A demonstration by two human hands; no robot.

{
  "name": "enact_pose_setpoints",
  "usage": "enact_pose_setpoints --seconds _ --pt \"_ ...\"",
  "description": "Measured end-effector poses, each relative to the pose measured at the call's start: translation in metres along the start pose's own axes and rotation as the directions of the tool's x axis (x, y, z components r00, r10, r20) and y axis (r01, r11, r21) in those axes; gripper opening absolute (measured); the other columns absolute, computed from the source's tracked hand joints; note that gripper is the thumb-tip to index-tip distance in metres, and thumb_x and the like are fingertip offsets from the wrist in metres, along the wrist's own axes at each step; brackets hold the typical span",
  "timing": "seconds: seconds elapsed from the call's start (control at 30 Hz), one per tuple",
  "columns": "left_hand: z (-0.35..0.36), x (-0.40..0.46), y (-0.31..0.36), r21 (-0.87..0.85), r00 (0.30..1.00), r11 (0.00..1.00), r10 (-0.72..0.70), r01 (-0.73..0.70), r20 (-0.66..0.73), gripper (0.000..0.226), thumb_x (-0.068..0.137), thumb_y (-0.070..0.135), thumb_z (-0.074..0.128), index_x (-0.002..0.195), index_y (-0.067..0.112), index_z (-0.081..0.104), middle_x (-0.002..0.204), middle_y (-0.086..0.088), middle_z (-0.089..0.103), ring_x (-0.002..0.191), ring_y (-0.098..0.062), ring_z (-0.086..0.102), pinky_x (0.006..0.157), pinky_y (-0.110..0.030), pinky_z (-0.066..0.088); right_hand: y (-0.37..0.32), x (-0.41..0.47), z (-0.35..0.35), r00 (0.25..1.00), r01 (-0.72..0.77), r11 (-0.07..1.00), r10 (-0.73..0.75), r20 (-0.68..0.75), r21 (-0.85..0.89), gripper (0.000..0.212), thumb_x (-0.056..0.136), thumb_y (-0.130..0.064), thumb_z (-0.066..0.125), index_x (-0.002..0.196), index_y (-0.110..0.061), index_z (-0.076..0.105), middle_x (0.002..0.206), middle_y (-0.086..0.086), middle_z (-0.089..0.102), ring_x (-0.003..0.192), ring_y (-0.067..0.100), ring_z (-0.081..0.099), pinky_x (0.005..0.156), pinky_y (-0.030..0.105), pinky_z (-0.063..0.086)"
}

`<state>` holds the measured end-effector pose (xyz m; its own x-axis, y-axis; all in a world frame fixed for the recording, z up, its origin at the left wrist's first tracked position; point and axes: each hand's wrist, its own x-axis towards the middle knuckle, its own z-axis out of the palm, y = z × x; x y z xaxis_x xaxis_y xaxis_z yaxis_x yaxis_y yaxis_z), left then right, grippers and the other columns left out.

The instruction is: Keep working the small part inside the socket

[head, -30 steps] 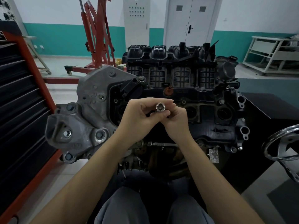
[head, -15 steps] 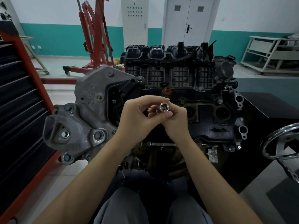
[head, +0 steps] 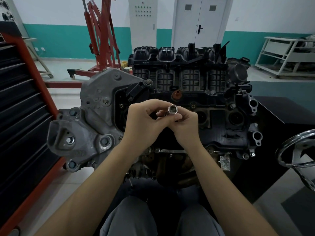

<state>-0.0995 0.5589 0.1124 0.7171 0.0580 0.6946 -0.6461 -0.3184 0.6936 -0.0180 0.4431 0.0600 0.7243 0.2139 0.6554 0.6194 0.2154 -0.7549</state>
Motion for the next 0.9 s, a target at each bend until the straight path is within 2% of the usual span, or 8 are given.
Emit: enact_pose_setpoints --seconds 0.1,0.17,0.27,0.43,0.53,0.63,0.8,0.9 --pt "-0.0013 0.0000 0.0007 -0.036 1.000 0.999 -0.001 0.001 0.018 0.023 0.080 0.001 0.074 0.097 0.016 0.072 0.093 0.002 0.074 0.092 -0.012 0.071 0.085 -0.032 0.057 -0.0002 0.0000 -0.0038 0.998 0.009 1.000 -0.009 0.059 0.003 0.024 0.082 0.007 0.066 0.106 0.004 0.066 0.098 0.011 0.070 0.097 0.021 0.068 0.087 0.032 0.052" --pt "-0.0043 0.0009 0.0007 -0.117 0.998 0.993 -0.017 0.025 0.065 0.028 0.082 -0.003 0.070 0.103 0.016 0.070 0.097 0.000 0.074 0.096 -0.014 0.071 0.087 -0.030 0.055 -0.0013 0.0007 -0.0048 0.997 0.003 1.000 -0.005 0.082 0.021 0.028 0.084 0.006 0.063 0.111 -0.001 0.064 0.100 0.000 0.071 0.100 0.017 0.067 0.088 0.027 0.051" --pt "-0.0061 0.0025 -0.0001 -0.121 0.992 0.991 -0.033 0.048 0.123 0.031 0.081 -0.007 0.070 0.107 0.009 0.069 0.099 -0.007 0.074 0.097 -0.017 0.071 0.088 -0.031 0.055 -0.0016 0.0006 -0.0019 0.999 -0.010 1.000 0.009 0.041 0.024 0.025 0.082 0.004 0.067 0.101 -0.012 0.068 0.089 -0.010 0.073 0.090 0.010 0.068 0.082 0.024 0.052" --pt "-0.0016 0.0024 -0.0003 0.025 1.000 1.000 -0.006 0.006 0.000 0.018 0.075 0.004 0.080 0.090 0.013 0.074 0.086 0.000 0.075 0.084 -0.012 0.072 0.080 -0.031 0.058 -0.0007 0.0006 0.0001 1.000 0.012 1.000 -0.012 0.012 0.005 0.020 0.079 0.003 0.072 0.095 -0.007 0.070 0.087 -0.001 0.073 0.087 0.017 0.070 0.080 0.027 0.054" --pt "-0.0032 0.0026 -0.0032 -0.020 0.998 0.999 -0.028 0.030 0.054 0.019 0.080 0.001 0.074 0.097 0.010 0.074 0.092 -0.003 0.075 0.090 -0.013 0.072 0.084 -0.029 0.057 -0.0041 0.0005 -0.0019 0.995 0.036 0.999 -0.035 0.090 -0.013 0.023 0.083 0.002 0.067 0.101 -0.012 0.068 0.094 -0.007 0.073 0.094 0.012 0.068 0.082 0.022 0.051" --pt "-0.0040 0.0029 -0.0026 -0.068 0.992 0.997 -0.040 0.049 0.123 0.029 0.082 -0.006 0.070 0.105 0.011 0.070 0.096 -0.004 0.074 0.094 -0.013 0.071 0.085 -0.025 0.055 -0.0042 0.0007 -0.0022 0.995 0.016 1.000 -0.014 0.097 -0.026 0.027 0.082 0.003 0.065 0.096 -0.020 0.067 0.088 -0.017 0.072 0.088 0.003 0.068 0.078 0.017 0.050" --pt "0.0002 0.0010 -0.0019 -0.024 1.000 1.000 0.014 -0.014 0.017 0.024 0.078 -0.001 0.075 0.094 0.017 0.072 0.092 0.002 0.074 0.089 -0.012 0.072 0.083 -0.031 0.057 -0.0021 0.0014 -0.0006 1.000 0.006 1.000 -0.006 0.018 -0.009 0.018 0.078 0.008 0.070 0.095 0.001 0.069 0.087 0.005 0.071 0.086 0.015 0.069 0.081 0.029 0.054" --pt "-0.0015 0.0010 -0.0021 -0.067 0.998 0.998 -0.009 0.013 0.055 0.025 0.080 -0.002 0.072 0.099 0.014 0.072 0.096 -0.001 0.075 0.094 -0.014 0.071 0.086 -0.031 0.056 -0.0026 0.0005 -0.0042 0.996 0.024 1.000 -0.023 0.083 -0.015 0.020 0.083 0.003 0.067 0.101 -0.005 0.068 0.093 -0.001 0.071 0.092 0.014 0.068 0.083 0.027 0.052"
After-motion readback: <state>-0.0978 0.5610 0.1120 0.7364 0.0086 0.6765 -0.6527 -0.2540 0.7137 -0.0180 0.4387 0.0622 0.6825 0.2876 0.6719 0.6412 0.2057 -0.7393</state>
